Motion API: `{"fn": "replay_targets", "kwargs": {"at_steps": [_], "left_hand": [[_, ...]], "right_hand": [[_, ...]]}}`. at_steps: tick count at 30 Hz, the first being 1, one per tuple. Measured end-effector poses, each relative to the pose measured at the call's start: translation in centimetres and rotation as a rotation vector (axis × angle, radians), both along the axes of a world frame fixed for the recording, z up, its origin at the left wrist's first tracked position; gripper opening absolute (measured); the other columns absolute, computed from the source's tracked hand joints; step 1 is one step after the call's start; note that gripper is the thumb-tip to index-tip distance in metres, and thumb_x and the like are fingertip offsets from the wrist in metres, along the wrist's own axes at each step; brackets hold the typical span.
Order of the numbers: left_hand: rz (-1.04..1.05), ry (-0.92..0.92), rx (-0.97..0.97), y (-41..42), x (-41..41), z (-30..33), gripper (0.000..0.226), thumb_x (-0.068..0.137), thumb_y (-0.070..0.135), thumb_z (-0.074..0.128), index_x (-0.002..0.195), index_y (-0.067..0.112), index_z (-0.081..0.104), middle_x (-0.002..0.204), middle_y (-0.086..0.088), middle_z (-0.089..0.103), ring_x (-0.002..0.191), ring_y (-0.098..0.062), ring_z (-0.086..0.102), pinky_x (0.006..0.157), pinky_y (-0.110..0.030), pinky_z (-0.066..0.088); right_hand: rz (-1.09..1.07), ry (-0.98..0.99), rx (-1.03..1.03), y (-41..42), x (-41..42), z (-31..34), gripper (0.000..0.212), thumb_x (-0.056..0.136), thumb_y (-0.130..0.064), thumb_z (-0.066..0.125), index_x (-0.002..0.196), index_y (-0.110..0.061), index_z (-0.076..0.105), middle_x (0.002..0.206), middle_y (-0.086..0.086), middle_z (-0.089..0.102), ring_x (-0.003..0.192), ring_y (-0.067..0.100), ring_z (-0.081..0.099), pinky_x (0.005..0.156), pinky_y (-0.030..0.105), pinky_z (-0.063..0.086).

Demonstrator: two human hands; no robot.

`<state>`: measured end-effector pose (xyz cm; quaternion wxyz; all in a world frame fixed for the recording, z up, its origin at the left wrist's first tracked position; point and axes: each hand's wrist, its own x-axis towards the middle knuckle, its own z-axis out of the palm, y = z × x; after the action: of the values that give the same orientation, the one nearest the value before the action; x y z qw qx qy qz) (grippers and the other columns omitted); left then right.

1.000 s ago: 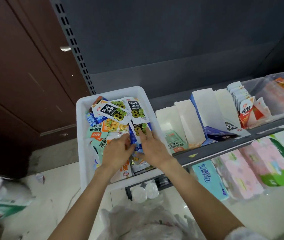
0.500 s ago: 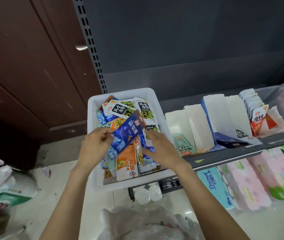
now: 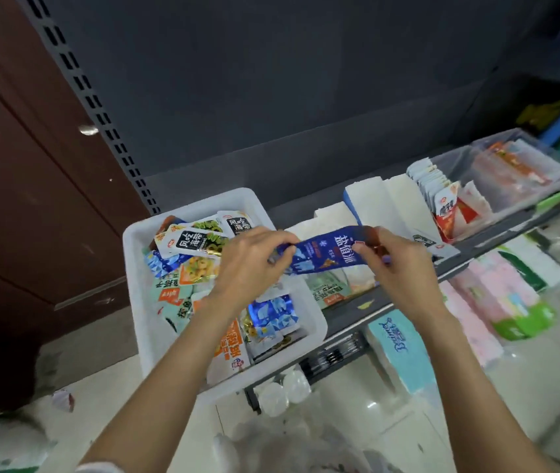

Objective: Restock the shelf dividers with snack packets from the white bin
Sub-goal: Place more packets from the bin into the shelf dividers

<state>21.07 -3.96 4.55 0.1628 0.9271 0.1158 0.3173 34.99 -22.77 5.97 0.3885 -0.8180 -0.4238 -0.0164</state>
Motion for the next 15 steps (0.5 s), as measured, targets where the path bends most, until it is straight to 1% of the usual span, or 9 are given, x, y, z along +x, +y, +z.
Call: {"fn": "replay_targets", "kwargs": {"at_steps": [2,3,4,6,7,10,11,13,15], "left_hand": [[-0.05,-0.06,-0.008,-1.7,3.6,-0.1,0.016,0.083,0.03,0.056,0.086,0.023,0.071,0.077,0.009,0.068,0.077,-0.006,0.057,0.063,-0.022,0.043],[-0.08,-0.087,-0.004,-2.7,5.4,-0.2,0.015,0.083,0.029,0.058,0.085,0.023,0.071,0.078,0.01,0.068,0.079,-0.007,0.055,0.066,-0.023,0.042],[-0.107,-0.109,-0.004,-3.6,7.0,-0.3,0.013,0.083,0.029,0.06,0.084,0.023,0.071,0.08,0.011,0.068,0.081,-0.009,0.054,0.069,-0.024,0.041],[-0.131,-0.133,-0.037,-5.3,10.0,-0.4,0.008,0.083,0.026,0.064,0.084,0.024,0.073,0.085,0.012,0.068,0.08,-0.01,0.053,0.073,-0.025,0.039],[-0.13,-0.129,-0.067,-6.0,11.3,-0.5,0.007,0.083,0.025,0.066,0.084,0.024,0.073,0.086,0.011,0.068,0.075,-0.01,0.055,0.072,-0.024,0.039],[-0.109,-0.05,-0.19,-7.4,14.9,-1.3,0.008,0.083,0.021,0.067,0.086,0.024,0.074,0.086,0.009,0.069,0.062,-0.005,0.059,0.064,-0.023,0.046],[-0.091,-0.015,-0.212,-7.7,16.0,-1.9,0.009,0.084,0.02,0.066,0.087,0.023,0.074,0.086,0.008,0.069,0.064,-0.004,0.06,0.063,-0.024,0.049],[-0.044,0.064,-0.233,-7.9,17.5,-3.3,0.012,0.087,0.019,0.063,0.093,0.022,0.073,0.091,0.005,0.071,0.072,-0.007,0.064,0.068,-0.029,0.052],[-0.018,0.189,-0.236,-8.1,18.3,-4.7,0.019,0.092,0.022,0.057,0.106,0.02,0.07,0.104,0.002,0.069,0.087,-0.014,0.065,0.078,-0.032,0.051]], "right_hand": [[-0.129,0.028,0.068,-2.4,1.1,-0.1,0.013,0.094,-0.024,0.057,0.102,-0.016,0.063,0.079,0.0,0.07,0.065,0.013,0.061,0.06,0.034,0.05],[-0.183,0.06,0.115,-3.5,1.6,0.0,0.01,0.094,-0.021,0.057,0.099,-0.015,0.063,0.078,-0.001,0.069,0.063,0.009,0.061,0.06,0.03,0.05],[-0.23,0.069,0.158,-4.6,2.2,0.0,0.008,0.094,-0.018,0.058,0.097,-0.014,0.064,0.077,-0.003,0.068,0.064,0.003,0.061,0.061,0.023,0.049],[-0.296,0.037,0.2,-6.5,3.6,0.1,0.01,0.092,-0.011,0.059,0.097,-0.013,0.067,0.078,-0.011,0.064,0.068,-0.009,0.057,0.063,0.007,0.042],[-0.301,0.014,0.2,-7.2,4.5,-0.1,0.012,0.091,-0.009,0.06,0.099,-0.013,0.069,0.081,-0.015,0.063,0.07,-0.01,0.056,0.065,0.004,0.039],[-0.265,-0.033,0.158,-8.6,7.8,-1.3,0.016,0.091,-0.01,0.061,0.103,-0.013,0.07,0.085,-0.014,0.064,0.075,-0.004,0.054,0.065,0.004,0.038],[-0.258,-0.047,0.131,-8.7,8.9,-2.0,0.016,0.091,-0.01,0.061,0.103,-0.013,0.07,0.081,-0.011,0.065,0.07,-0.002,0.053,0.061,0.007,0.036],[-0.233,-0.078,0.078,-8.4,10.8,-3.4,0.013,0.09,-0.008,0.062,0.1,-0.009,0.071,0.073,0.0,0.067,0.059,0.004,0.05,0.056,0.015,0.031],[-0.183,-0.095,0.024,-8.0,12.4,-4.5,0.014,0.09,-0.007,0.061,0.1,-0.01,0.07,0.075,0.005,0.07,0.057,0.018,0.057,0.056,0.02,0.032]]}}
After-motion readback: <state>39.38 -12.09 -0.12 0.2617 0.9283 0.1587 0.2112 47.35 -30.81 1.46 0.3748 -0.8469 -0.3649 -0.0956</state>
